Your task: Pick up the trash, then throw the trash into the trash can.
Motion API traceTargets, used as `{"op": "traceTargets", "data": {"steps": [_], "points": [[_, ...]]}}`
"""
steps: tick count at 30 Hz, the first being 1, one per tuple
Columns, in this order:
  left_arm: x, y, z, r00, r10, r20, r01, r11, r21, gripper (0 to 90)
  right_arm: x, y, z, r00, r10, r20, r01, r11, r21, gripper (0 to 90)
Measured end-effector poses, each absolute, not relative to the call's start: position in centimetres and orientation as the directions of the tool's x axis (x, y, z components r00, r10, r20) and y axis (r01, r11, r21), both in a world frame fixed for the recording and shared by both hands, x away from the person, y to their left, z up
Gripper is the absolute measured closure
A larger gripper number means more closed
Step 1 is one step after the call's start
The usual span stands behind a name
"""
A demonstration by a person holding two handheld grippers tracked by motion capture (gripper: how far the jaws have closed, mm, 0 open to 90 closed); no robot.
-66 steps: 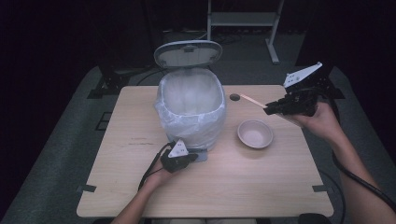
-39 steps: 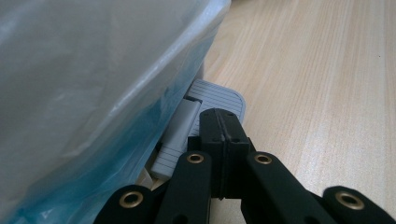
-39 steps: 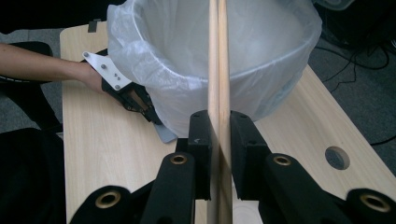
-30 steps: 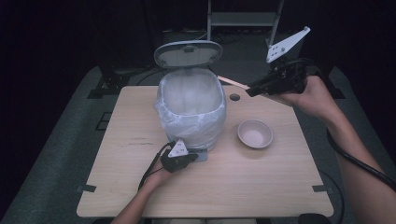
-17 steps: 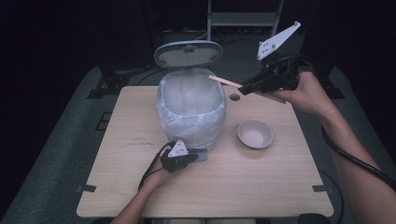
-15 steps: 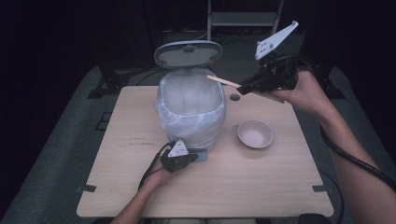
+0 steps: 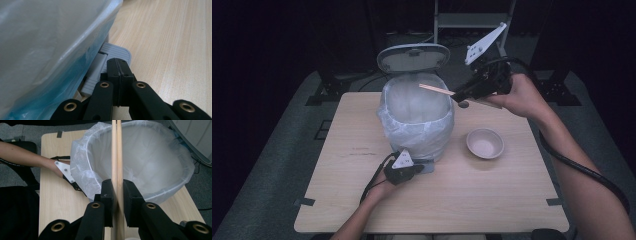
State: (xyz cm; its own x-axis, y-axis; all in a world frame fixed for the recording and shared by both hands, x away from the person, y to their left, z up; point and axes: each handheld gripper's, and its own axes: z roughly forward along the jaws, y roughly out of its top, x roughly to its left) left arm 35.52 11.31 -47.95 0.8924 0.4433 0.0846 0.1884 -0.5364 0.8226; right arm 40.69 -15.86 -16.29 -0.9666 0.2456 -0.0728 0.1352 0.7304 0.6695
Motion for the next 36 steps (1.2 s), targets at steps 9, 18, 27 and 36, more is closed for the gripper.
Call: {"op": "traceTargets", "data": {"steps": [9, 18, 27, 36], "points": [[35.3, 11.2, -48.0, 0.887, 0.453, 0.092, 0.188, -0.535, 0.824, 90.0, 41.4, -14.4, -16.6, -0.968, 0.240, -0.070, 0.137, 0.742, 0.656, 78.9], [35.3, 11.2, -48.0, 0.886, 0.455, 0.094, 0.187, -0.535, 0.824, 90.0, 41.6, -13.1, -16.7, -0.970, 0.230, -0.079, 0.128, 0.758, 0.640, 78.9], [35.4, 11.2, -48.0, 0.889, 0.449, 0.092, 0.184, -0.534, 0.825, 90.0, 42.8, -12.2, -17.2, -0.967, 0.245, -0.075, 0.147, 0.768, 0.623, 79.0], [35.3, 11.2, -48.0, 0.889, 0.448, 0.099, 0.180, -0.539, 0.823, 90.0, 43.7, -9.6, -17.5, -0.965, 0.248, -0.089, 0.149, 0.792, 0.592, 79.0]]}}
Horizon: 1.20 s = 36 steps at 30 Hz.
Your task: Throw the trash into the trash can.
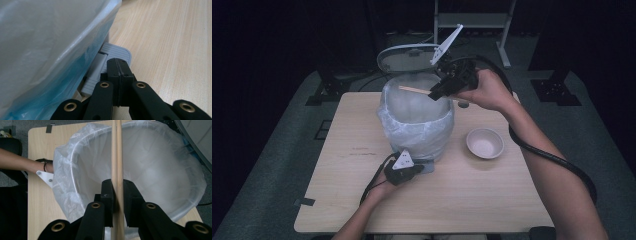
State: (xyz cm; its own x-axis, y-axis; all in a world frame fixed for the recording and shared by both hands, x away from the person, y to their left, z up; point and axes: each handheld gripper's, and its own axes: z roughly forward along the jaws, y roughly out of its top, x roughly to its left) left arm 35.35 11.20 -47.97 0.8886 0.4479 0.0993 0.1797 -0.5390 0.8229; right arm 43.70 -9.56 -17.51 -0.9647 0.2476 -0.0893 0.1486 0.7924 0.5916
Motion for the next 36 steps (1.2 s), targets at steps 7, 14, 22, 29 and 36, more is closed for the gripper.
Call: {"op": "traceTargets", "data": {"steps": [7, 14, 22, 29, 36], "points": [[35.4, 11.2, -48.0, 0.889, 0.447, 0.097, 0.181, -0.538, 0.823, 90.0, 44.1, -8.4, -17.6, -0.960, 0.261, -0.101, 0.158, 0.803, 0.575, 79.0], [35.3, 11.2, -48.0, 0.888, 0.449, 0.100, 0.179, -0.538, 0.823, 90.0, 44.5, -7.4, -17.8, -0.956, 0.268, -0.119, 0.156, 0.809, 0.566, 79.0], [35.4, 11.2, -48.0, 0.889, 0.448, 0.099, 0.179, -0.539, 0.823, 90.0, 44.1, -6.4, -18.3, -0.942, 0.287, -0.176, 0.143, 0.815, 0.561, 67.4], [35.4, 11.2, -48.0, 0.889, 0.447, 0.099, 0.179, -0.539, 0.823, 90.0, 43.6, -6.8, -18.2, -0.948, 0.268, -0.173, 0.121, 0.805, 0.581, 65.8], [35.4, 11.2, -48.0, 0.889, 0.448, 0.095, 0.182, -0.537, 0.824, 90.0, 43.0, -8.8, -18.0, -0.953, 0.263, -0.149, 0.120, 0.781, 0.613, 63.3]]}}
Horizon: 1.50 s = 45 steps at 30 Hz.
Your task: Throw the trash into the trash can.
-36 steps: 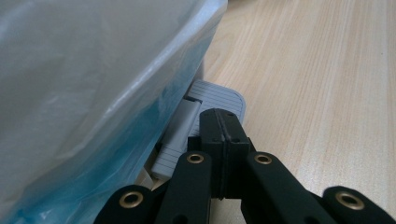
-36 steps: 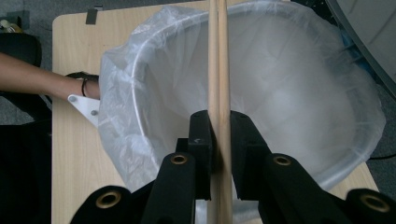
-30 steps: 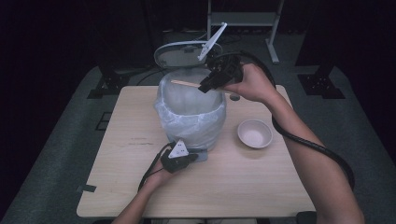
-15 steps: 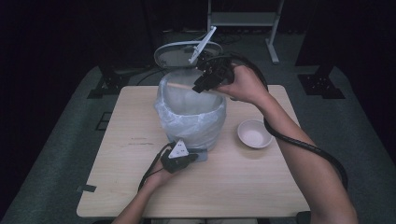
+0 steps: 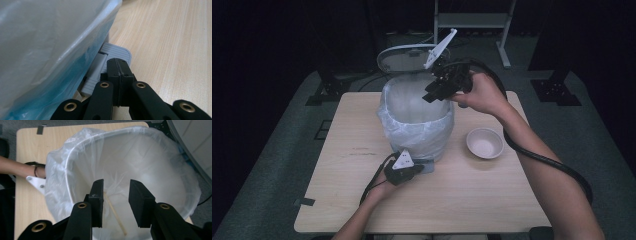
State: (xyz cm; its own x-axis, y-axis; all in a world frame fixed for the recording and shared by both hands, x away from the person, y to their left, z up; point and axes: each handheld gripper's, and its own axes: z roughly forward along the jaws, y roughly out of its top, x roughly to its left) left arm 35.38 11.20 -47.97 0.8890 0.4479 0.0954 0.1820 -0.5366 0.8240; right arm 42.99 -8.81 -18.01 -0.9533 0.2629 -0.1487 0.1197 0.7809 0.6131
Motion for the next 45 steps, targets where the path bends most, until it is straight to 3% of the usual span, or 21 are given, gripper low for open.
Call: {"op": "traceTargets", "data": {"steps": [12, 45], "points": [[35.4, 11.2, -48.0, 0.888, 0.450, 0.097, 0.183, -0.538, 0.823, 90.0, 42.8, -15.3, -19.5, -0.946, 0.322, -0.038, 0.212, 0.703, 0.678, 56.8], [35.4, 11.2, -48.0, 0.887, 0.453, 0.091, 0.189, -0.535, 0.823, 90.0, 43.3, -22.4, -28.1, -0.902, 0.425, 0.079, 0.363, 0.647, 0.671, 49.1]]}}
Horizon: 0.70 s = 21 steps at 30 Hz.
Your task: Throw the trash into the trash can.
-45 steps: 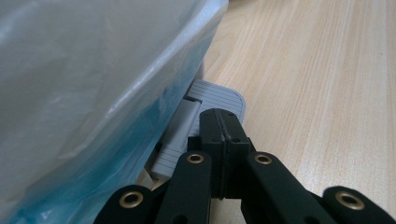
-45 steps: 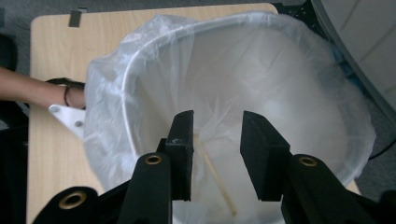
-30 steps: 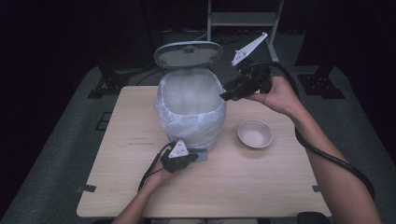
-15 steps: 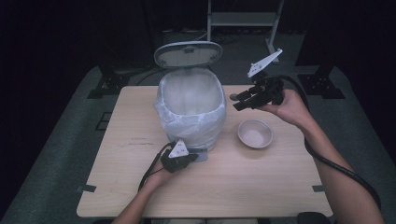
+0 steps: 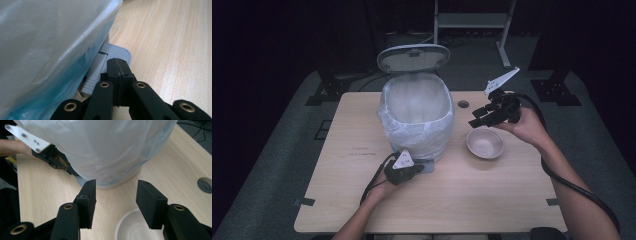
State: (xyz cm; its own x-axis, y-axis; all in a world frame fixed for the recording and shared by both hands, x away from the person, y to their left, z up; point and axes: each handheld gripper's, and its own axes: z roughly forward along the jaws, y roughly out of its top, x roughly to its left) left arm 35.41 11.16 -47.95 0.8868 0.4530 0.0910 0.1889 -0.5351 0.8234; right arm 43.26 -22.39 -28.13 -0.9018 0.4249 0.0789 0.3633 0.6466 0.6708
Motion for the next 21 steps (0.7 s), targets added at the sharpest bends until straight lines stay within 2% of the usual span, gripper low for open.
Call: {"op": "traceTargets", "data": {"steps": [21], "points": [[35.4, 11.1, -48.0, 0.886, 0.455, 0.083, 0.193, -0.526, 0.828, 90.0, 43.0, -25.0, -34.8, -0.874, 0.467, 0.132, 0.433, 0.628, 0.647, 46.7]]}}
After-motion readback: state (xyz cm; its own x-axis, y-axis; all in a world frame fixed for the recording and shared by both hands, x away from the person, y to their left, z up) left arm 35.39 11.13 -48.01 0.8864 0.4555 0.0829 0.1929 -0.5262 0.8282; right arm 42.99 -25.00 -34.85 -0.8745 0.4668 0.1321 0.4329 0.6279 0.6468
